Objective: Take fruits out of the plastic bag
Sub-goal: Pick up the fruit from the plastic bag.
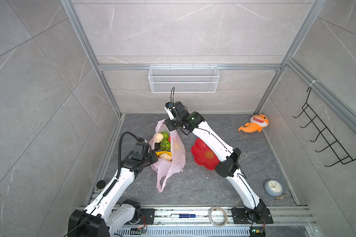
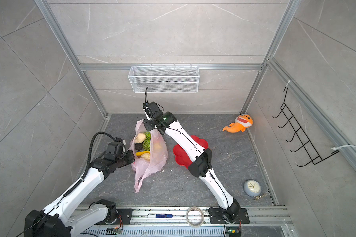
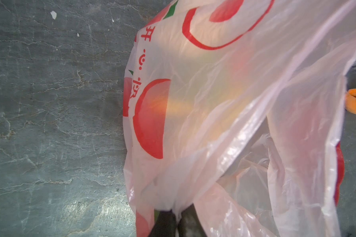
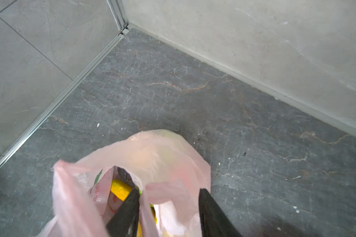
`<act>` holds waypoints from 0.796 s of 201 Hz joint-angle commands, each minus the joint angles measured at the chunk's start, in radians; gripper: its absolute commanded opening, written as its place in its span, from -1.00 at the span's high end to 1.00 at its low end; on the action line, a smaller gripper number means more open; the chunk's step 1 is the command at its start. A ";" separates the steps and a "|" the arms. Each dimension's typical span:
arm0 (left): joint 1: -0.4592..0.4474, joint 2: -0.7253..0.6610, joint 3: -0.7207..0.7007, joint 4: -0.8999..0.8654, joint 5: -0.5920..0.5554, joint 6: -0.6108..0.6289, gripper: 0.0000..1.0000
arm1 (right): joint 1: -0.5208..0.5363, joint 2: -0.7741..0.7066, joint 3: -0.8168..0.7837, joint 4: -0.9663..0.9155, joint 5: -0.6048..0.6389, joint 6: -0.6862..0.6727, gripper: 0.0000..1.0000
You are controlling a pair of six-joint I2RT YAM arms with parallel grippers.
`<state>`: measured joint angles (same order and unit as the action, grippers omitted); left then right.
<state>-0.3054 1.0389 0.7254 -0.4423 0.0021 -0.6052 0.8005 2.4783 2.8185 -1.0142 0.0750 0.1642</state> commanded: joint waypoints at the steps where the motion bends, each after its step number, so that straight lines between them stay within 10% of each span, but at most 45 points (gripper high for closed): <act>1: -0.003 0.006 0.060 0.002 0.003 0.020 0.90 | 0.031 -0.070 0.005 -0.109 -0.066 0.000 -0.06; 70: -0.003 0.009 0.077 0.009 0.000 0.027 0.91 | 0.116 -0.438 -0.497 0.041 0.009 0.005 -0.13; 160: -0.003 -0.010 0.052 0.039 -0.008 0.006 0.93 | 0.148 -0.329 -0.561 0.132 -0.182 0.131 0.68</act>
<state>-0.3054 1.0508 0.7723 -0.4393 0.0017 -0.5991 0.9245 2.0682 2.2219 -0.9058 -0.0399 0.2470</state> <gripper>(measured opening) 0.048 0.181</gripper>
